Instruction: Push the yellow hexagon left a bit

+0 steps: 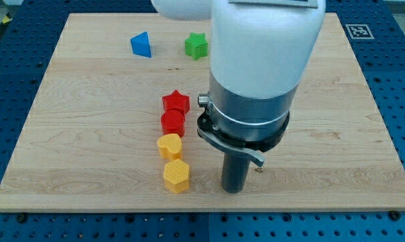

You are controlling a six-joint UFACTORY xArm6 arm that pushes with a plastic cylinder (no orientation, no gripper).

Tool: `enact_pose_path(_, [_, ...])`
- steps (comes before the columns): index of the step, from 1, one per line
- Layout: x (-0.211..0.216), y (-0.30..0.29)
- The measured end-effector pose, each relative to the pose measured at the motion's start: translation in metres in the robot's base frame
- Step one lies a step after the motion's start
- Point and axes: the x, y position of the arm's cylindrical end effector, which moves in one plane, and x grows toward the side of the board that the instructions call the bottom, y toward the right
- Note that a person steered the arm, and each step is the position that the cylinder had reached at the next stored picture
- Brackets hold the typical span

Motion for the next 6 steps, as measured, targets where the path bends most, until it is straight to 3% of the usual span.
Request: enact_pose_path(6, [-0.002,-0.069])
